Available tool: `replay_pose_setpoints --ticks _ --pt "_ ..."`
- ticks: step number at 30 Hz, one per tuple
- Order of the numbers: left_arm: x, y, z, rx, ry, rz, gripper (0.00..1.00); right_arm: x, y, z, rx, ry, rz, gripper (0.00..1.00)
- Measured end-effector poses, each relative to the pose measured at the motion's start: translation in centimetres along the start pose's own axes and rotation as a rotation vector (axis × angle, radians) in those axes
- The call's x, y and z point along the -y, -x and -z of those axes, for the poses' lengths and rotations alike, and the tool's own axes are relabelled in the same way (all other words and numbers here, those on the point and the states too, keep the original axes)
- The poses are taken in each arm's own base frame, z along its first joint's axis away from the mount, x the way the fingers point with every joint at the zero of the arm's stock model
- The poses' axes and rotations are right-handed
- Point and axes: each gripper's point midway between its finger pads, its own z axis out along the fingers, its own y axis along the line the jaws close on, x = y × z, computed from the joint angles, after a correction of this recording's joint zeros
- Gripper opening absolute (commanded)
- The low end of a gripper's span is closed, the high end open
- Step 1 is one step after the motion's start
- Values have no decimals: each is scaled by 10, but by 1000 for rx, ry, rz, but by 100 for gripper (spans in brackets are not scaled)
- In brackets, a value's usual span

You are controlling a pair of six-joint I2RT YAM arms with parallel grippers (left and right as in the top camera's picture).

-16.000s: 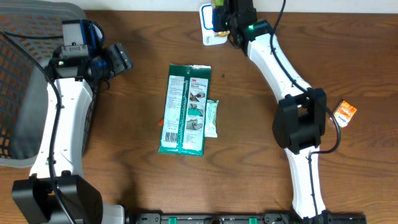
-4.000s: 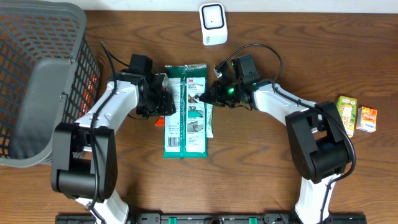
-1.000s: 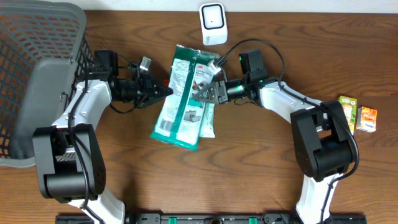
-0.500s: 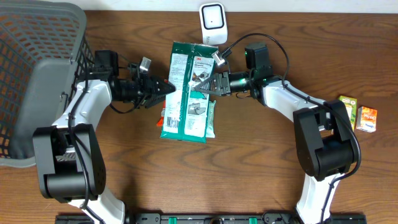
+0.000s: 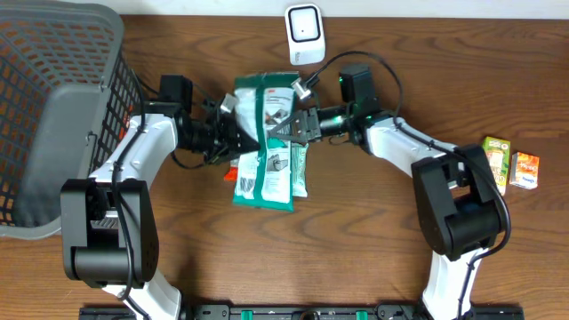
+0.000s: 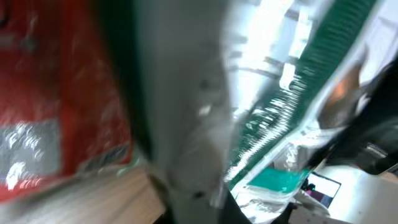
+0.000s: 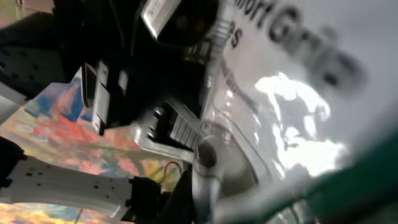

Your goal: Scan the item barcode

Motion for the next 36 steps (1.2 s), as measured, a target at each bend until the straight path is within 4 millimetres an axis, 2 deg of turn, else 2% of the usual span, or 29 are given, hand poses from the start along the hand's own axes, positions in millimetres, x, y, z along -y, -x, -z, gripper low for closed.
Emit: replay_pose_setpoints --ticks 2,5,11,14,20,23,26,30,36 --pt "-5 -4 0 -12 25 14 7 -3 -3 -6 -16 10 19 55" --pt "-6 -5 1 -13 27 9 7 -5 -5 -8 -25 15 30 64" --pt "3 0 13 5 -68 23 7 0 -10 -5 -32 8 -5 70" --pt "2 4 21 24 -95 35 7 6 -13 4 -30 -4 -49 71" --pt "3 8 27 40 -118 39 7 24 -18 33 0 -44 -127 71" --pt "6 7 27 38 -135 36 7 28 -22 37 -4 -55 -127 66" --pt "10 7 28 36 -161 31 7 27 -25 34 -15 -53 -91 57" --pt "14 7 28 34 -184 26 7 25 -28 27 -31 -48 -68 54" --pt "15 7 29 34 -192 22 7 16 -35 5 -76 -27 -4 48"
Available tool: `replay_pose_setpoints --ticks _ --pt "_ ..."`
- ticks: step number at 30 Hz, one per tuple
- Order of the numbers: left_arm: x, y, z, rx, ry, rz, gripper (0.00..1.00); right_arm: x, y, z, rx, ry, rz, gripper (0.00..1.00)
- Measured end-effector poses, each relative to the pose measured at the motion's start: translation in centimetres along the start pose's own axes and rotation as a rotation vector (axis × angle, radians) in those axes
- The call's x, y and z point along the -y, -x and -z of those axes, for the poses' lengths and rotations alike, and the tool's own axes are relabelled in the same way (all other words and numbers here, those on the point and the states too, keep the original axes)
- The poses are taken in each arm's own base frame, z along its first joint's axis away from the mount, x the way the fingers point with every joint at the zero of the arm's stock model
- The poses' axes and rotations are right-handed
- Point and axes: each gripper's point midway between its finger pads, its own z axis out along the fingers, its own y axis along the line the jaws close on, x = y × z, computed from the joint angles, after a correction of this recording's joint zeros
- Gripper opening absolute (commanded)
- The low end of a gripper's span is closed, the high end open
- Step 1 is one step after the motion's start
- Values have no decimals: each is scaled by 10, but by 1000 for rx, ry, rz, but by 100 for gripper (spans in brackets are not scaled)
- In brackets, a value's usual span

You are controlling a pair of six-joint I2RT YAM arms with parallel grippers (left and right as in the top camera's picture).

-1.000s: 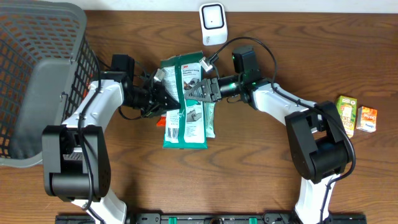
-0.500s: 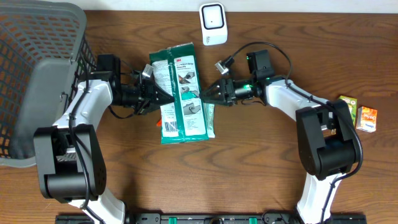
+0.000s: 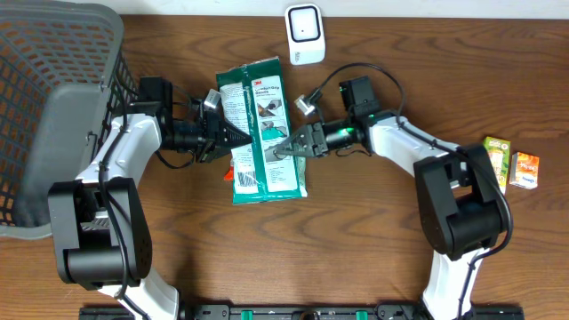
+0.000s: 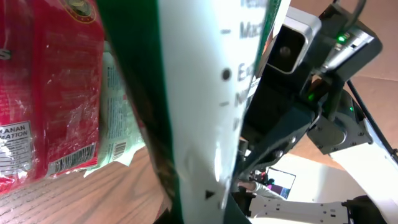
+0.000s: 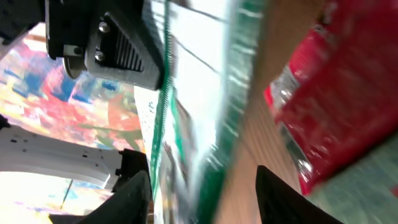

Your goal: Scan the item barcode

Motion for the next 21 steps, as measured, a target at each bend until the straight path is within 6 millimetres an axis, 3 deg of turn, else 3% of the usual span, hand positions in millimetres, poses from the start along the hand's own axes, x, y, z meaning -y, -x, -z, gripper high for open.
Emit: replay_pose_setpoints --ticks 10,19,21 --pt "1 0 0 -1 -5 -1 7 -16 16 -8 19 46 145 28" --pt "2 0 0 -2 -10 0 7 -19 17 -13 14 52 127 17" --pt "2 0 0 -2 -10 0 7 -19 16 -16 10 47 127 10"
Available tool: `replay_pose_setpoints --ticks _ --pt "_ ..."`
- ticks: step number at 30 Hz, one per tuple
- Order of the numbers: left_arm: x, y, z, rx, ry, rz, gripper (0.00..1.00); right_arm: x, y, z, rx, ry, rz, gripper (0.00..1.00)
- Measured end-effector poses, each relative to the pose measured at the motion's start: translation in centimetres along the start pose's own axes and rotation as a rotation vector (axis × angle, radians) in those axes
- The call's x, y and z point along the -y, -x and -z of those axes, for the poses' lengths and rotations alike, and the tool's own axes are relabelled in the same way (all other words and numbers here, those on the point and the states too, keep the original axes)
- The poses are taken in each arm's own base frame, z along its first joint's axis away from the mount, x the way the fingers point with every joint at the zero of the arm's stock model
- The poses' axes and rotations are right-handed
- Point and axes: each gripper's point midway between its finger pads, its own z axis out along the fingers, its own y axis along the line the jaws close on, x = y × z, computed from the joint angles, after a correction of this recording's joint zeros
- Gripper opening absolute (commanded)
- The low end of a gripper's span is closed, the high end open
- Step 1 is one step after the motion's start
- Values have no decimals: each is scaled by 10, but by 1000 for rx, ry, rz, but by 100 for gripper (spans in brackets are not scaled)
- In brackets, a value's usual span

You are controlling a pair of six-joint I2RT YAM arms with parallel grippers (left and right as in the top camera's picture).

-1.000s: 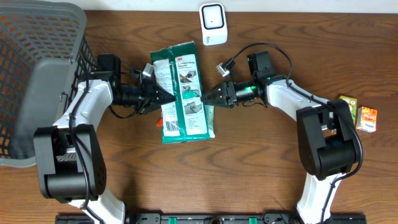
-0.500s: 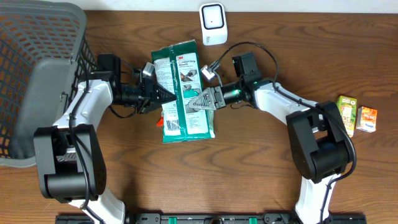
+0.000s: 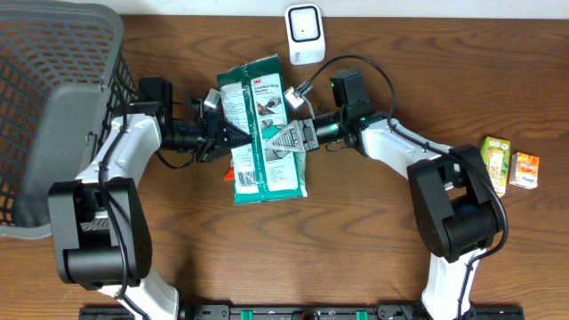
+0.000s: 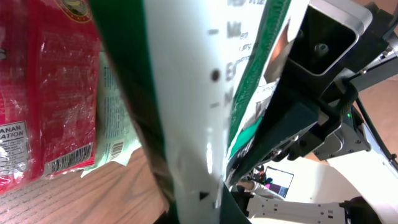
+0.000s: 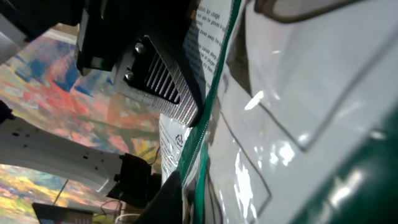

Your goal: Scan the item barcode

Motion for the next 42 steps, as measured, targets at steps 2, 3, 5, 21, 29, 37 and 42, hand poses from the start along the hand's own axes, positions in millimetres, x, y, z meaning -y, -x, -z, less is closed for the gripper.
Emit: replay_pose_setpoints --ticks 2,3,5,21,29,37,42 --pt "0 0 0 1 0 1 8 1 -1 -4 -3 -9 -3 5" --pt "0 0 0 1 0 1 7 2 -1 -5 -3 -15 -4 4" --pt "-1 1 1 3 1 2 9 3 -1 -7 -3 -23 -8 4" --pt "-26 7 7 51 187 -37 59 6 -2 -9 -3 -46 5 1" --pt "10 17 42 217 332 -181 60 1 -2 8 26 -197 -34 1" --pt "25 25 92 450 558 -173 60 -16 -28 49 -8 -565 -41 1" --pt "7 28 106 512 667 -80 64 -27 -32 87 -46 -855 11 1"
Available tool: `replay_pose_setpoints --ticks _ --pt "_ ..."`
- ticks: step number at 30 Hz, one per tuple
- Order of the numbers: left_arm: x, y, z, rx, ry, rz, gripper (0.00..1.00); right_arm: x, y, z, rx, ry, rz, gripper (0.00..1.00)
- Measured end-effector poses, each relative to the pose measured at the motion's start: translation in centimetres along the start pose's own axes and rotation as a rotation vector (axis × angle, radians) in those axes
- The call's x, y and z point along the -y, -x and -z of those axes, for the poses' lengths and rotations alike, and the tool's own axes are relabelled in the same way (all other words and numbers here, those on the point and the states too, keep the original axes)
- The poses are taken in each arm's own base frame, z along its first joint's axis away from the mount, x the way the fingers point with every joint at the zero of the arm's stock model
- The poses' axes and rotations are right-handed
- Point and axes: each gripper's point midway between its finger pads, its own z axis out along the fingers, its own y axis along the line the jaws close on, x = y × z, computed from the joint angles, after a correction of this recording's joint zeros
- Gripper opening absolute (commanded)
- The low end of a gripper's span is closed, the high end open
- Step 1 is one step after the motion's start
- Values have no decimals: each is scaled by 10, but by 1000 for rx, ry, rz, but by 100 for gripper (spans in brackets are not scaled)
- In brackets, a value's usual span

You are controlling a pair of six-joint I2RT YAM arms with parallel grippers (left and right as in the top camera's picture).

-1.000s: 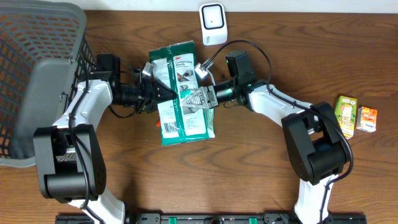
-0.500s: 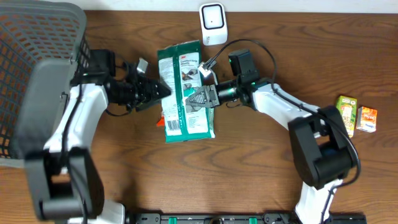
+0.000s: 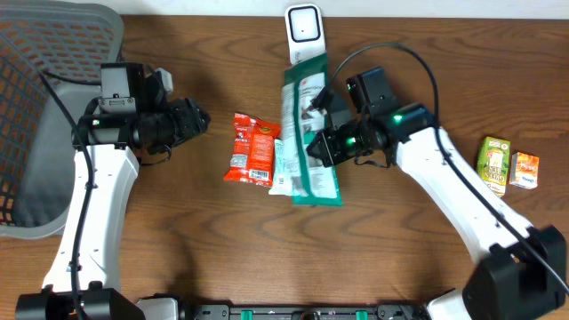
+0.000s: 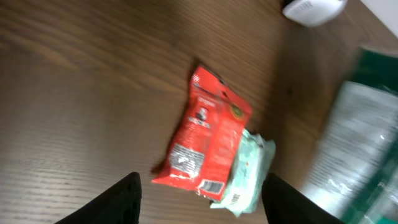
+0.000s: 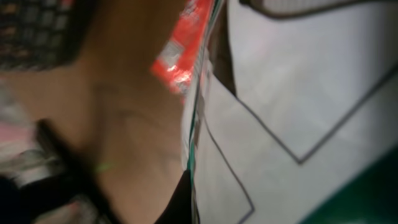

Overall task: Scan the item barcode
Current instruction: 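Release the left gripper and carry the glove pack toward the scanner, then hold the glove pack against the scanner with the right gripper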

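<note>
My right gripper point(image 3: 318, 135) is shut on a long green-and-white package point(image 3: 308, 107), held edge-up above the table with its top end close below the white scanner point(image 3: 303, 24). In the right wrist view the package point(image 5: 292, 106) fills the frame, with one dark finger point(image 5: 185, 200) against its edge. My left gripper point(image 3: 197, 118) stands open and empty, well to the left of the package. From the left wrist the package point(image 4: 357, 140) shows at the right edge and the scanner point(image 4: 311, 7) at the top. No barcode is visible.
A red snack packet point(image 3: 252, 148) and a pale green packet point(image 3: 283, 169) lie on the table under and left of the package. A dark mesh basket point(image 3: 53, 116) fills the left side. Two small juice boxes point(image 3: 494, 164) stand at the far right.
My left gripper has let go of the package and now sits open far to the left. The right gripper alone holds the package, now further right and nearer the scanner. The red packet is uncovered.
Both grippers were at the package above the packets. Then the left held it by its left edge with the right open beside it. Then the right was shut on its right edge. Now the right alone holds it below the scanner.
</note>
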Motion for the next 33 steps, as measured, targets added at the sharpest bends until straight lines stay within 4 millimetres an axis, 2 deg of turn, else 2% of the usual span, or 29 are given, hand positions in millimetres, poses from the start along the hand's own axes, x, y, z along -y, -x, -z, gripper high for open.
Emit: replay_pose_setpoints --ticks 5,9,10,12,15,17,23,33 --pt "-12 4 0 27 66 27 65 4 14 47 -16 -220 80 1" --pt "-23 6 2 41 130 38 65 -3 43 89 45 -353 201 1" --pt "-27 6 2 46 151 39 70 -5 51 96 66 -382 234 1" --pt "-32 8 3 57 181 39 73 -7 63 104 91 -440 304 1" --pt "-36 10 4 70 208 43 75 -11 75 99 92 -538 441 1" --pt "-38 10 5 74 218 42 80 -14 79 90 61 -602 548 1" --pt "-40 11 5 81 232 45 80 -28 90 62 -14 -706 844 1" --pt "-41 12 5 82 235 46 80 -29 95 61 -47 -765 958 1"
